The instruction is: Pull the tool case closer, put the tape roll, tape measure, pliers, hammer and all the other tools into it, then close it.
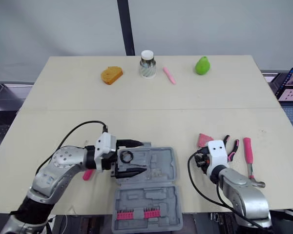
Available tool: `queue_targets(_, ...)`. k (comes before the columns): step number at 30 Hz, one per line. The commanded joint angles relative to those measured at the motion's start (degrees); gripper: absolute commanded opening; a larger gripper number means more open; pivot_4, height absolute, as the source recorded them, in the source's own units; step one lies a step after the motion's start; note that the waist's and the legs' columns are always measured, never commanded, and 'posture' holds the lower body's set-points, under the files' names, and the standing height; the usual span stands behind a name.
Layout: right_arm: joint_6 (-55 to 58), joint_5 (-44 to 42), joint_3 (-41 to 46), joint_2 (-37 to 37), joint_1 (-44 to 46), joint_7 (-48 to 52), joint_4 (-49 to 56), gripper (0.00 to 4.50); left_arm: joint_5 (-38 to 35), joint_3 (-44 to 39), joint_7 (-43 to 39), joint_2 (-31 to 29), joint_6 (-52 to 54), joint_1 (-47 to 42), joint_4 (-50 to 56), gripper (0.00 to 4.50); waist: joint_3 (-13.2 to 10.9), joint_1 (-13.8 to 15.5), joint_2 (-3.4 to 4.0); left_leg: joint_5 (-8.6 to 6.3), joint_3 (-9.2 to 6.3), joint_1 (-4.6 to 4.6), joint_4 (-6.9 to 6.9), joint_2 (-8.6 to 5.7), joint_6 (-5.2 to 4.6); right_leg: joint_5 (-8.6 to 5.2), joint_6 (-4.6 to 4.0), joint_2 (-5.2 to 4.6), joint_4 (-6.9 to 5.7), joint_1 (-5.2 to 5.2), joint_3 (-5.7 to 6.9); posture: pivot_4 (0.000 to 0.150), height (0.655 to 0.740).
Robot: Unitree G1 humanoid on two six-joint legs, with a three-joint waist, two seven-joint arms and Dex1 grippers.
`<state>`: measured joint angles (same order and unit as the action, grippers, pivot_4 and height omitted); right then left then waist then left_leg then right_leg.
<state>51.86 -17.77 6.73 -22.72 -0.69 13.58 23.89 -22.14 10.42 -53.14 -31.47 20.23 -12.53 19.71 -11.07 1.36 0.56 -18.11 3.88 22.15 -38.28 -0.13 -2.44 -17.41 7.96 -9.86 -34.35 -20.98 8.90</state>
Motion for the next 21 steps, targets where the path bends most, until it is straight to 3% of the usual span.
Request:
queue_targets(1, -1.3, 0.6, -0.5, 0.1, 0.5, -0.1, 1.3, 1.63, 0.4, 0.4, -0.2, 0.5, -1.4, -0.3, 1.1, 4.50, 0.0, 0.0, 0.00, 0.00, 0.01, 0.02, 0.00, 0.00, 0.00, 0.00, 0.00, 0.00, -0.04, -0.04, -0.02, 0.150, 0.7400)
queue_targets(9, 1.3, -1.4, 1.0, -1.7, -0.4, 1.8, 5.8, 1.63, 0.7, 0.5, -0.6, 0.6, -2.4, -0.5, -0.1, 4.50, 0.0, 0.0, 0.00, 0.03, 0.02, 0.04, 0.00, 0.00, 0.00, 0.00, -0.02, 0.00, -0.07, -0.06, -0.05, 0.150, 0.7400)
queue_targets(21, -0.8, 0.3, 1.1, -1.4, -0.4, 1.1, 2.0, 1.63, 1.5, 1.7, -0.5, 2.1, -3.1, -1.5, -0.7, 4.50, 0.0, 0.0, 0.00, 0.03, 0.02, 0.04, 0.00, -0.01, 0.00, 0.00, -0.02, 0.00, -0.08, -0.07, -0.05, 0.150, 0.7400)
